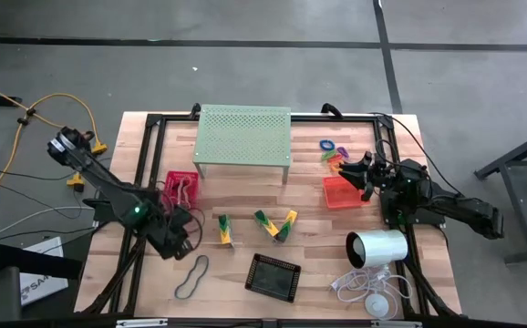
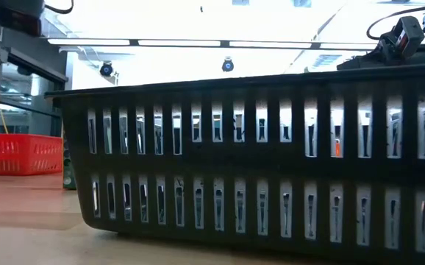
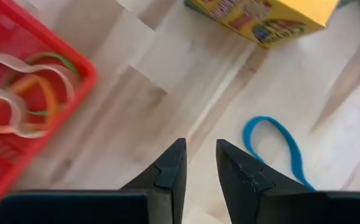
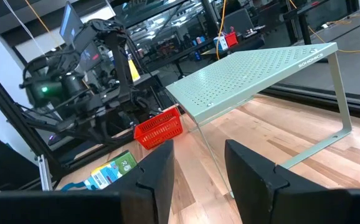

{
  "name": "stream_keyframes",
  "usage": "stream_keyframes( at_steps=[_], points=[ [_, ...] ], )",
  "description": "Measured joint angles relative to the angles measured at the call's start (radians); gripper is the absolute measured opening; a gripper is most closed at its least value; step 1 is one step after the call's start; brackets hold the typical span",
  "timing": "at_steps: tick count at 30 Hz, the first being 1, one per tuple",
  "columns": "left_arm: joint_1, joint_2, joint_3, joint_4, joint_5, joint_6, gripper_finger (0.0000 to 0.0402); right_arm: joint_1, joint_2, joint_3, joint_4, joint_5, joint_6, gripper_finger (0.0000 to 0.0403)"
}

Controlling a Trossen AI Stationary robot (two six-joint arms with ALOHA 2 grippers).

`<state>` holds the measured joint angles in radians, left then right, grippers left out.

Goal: Pick & Place Office Desk Supplies
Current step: Put the blue rubber band into the red bin

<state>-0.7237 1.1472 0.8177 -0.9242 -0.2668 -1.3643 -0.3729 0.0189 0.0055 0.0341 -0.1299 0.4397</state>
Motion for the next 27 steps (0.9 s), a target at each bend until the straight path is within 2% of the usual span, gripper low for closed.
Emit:
stream_keyframes(
  at_steps=[19, 27],
  points=[
    [-0.186, 0.237, 0.001, 0.281, 0.0, -0.215, 0.0083, 0.0, 0.0, 0.0, 0.0, 0.0, 0.0, 0.013],
    [-0.205, 0.302, 0.096, 0.234, 0.004, -0.223, 0.0083, 0.0, 0.0, 0.0, 0.0, 0.0, 0.0, 0.013]
  ],
)
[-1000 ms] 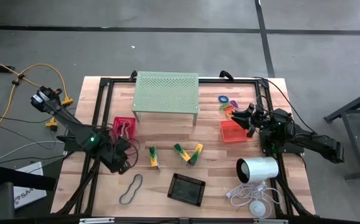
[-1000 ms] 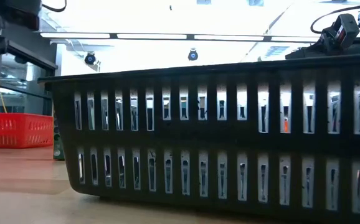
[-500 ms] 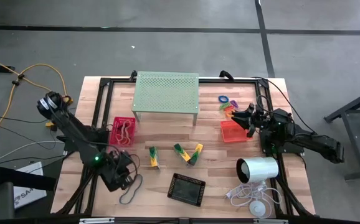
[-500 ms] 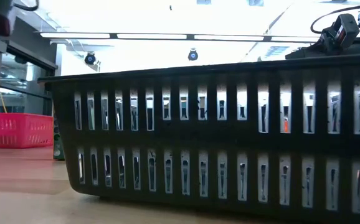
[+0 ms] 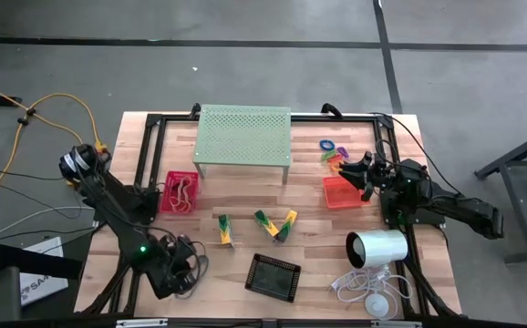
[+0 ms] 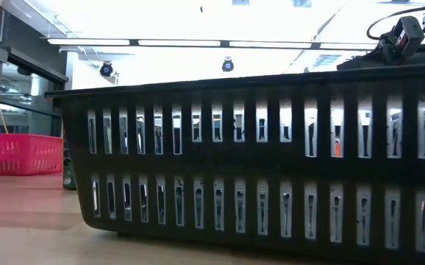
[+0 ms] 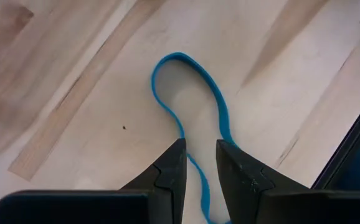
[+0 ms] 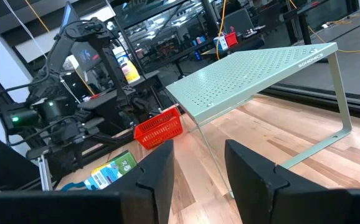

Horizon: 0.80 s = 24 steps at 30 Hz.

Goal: Pick & Place Office Desk Supplies
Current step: Put the blue rubber band into the red bin

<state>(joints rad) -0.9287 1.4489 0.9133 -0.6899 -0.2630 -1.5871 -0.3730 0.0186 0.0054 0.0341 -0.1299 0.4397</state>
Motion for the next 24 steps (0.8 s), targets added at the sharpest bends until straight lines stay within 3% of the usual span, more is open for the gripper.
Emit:
stream_keyframes(
  at_steps=[6, 24],
  points=[
    [-0.005, 0.076, 0.08, -0.078, 0.031, -0.037, 0.0083, 0.0, 0.0, 0.0, 0.0, 0.0, 0.0, 0.013],
    [0.0, 0.174, 0.085, -0.06, 0.085, -0.09, 0.0083, 0.0, 0.0, 0.0, 0.0, 0.0, 0.0, 0.013]
  ],
)
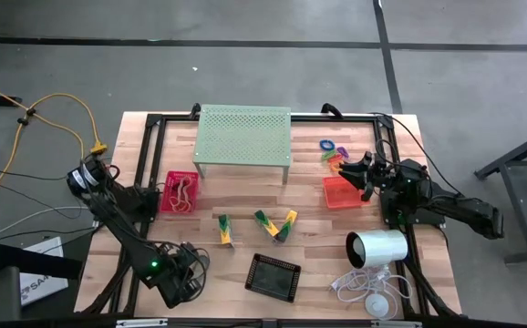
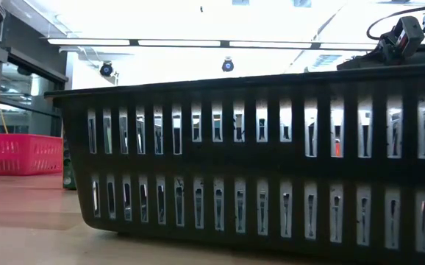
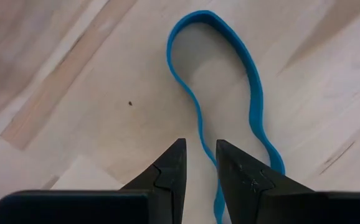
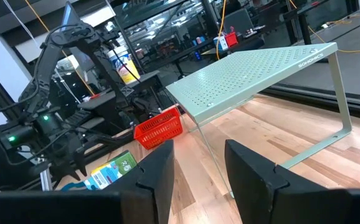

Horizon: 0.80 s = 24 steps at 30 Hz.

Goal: Pick & Place Office Desk Supplies
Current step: Put the blue rubber band into the red bin

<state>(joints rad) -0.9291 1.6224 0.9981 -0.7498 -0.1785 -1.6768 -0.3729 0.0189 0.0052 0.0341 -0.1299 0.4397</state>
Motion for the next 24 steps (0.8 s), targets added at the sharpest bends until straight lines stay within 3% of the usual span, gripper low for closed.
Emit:
stream_keyframes(
  at_steps=[19, 24],
  points=[
    [0.0, 0.061, 0.0, 0.047, 0.015, 0.022, 0.0082, 0.0, 0.0, 0.0, 0.0, 0.0, 0.0, 0.013],
    [0.0, 0.061, 0.0, 0.047, 0.014, 0.023, 0.0055, 0.0, 0.0, 0.0, 0.0, 0.0, 0.0, 0.013]
  ],
)
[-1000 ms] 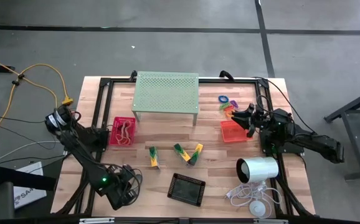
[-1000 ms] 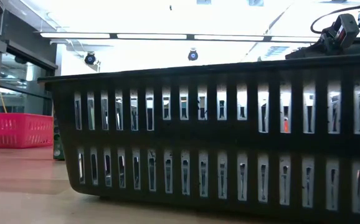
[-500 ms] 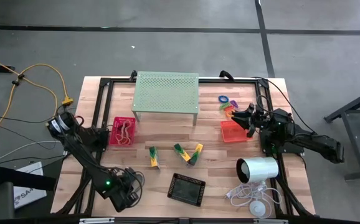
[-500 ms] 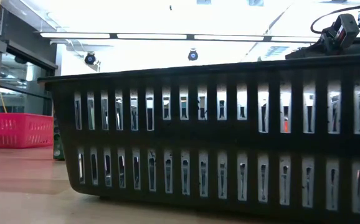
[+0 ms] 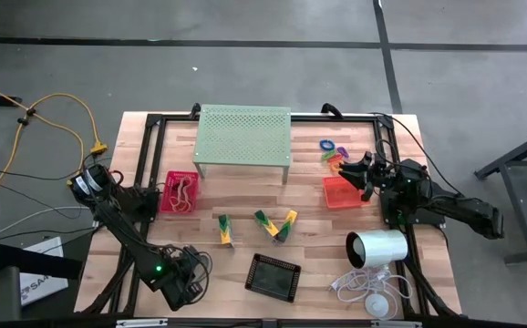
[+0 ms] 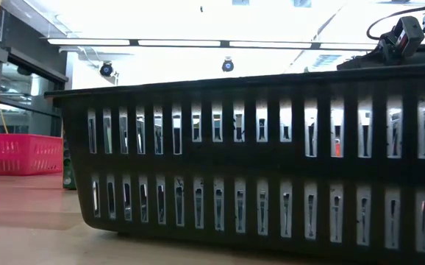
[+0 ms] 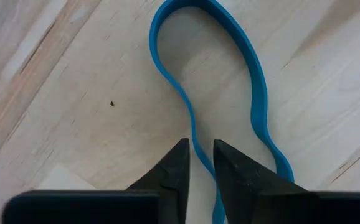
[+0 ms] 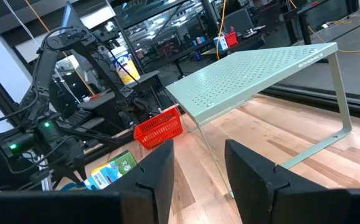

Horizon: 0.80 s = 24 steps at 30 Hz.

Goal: Pick & Place Office Desk Supplies
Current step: Put the blue rubber band into the red bin

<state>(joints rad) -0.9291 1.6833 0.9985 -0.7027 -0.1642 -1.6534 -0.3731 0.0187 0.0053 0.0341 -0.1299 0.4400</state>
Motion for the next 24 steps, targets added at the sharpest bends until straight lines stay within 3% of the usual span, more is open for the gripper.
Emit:
stream_keyframes(
  at_steps=[6, 24],
  points=[
    [0.0, 0.0, 0.0, 0.0, 0.0, 0.0, 0.0005, 0.0, 0.0, 0.0, 0.0, 0.0, 0.0, 0.013],
    [0.0, 0.026, 0.0, -0.003, -0.012, 0.008, 0.0001, 0.0, 0.0, 0.0, 0.0, 0.0, 0.0, 0.013]
  ],
)
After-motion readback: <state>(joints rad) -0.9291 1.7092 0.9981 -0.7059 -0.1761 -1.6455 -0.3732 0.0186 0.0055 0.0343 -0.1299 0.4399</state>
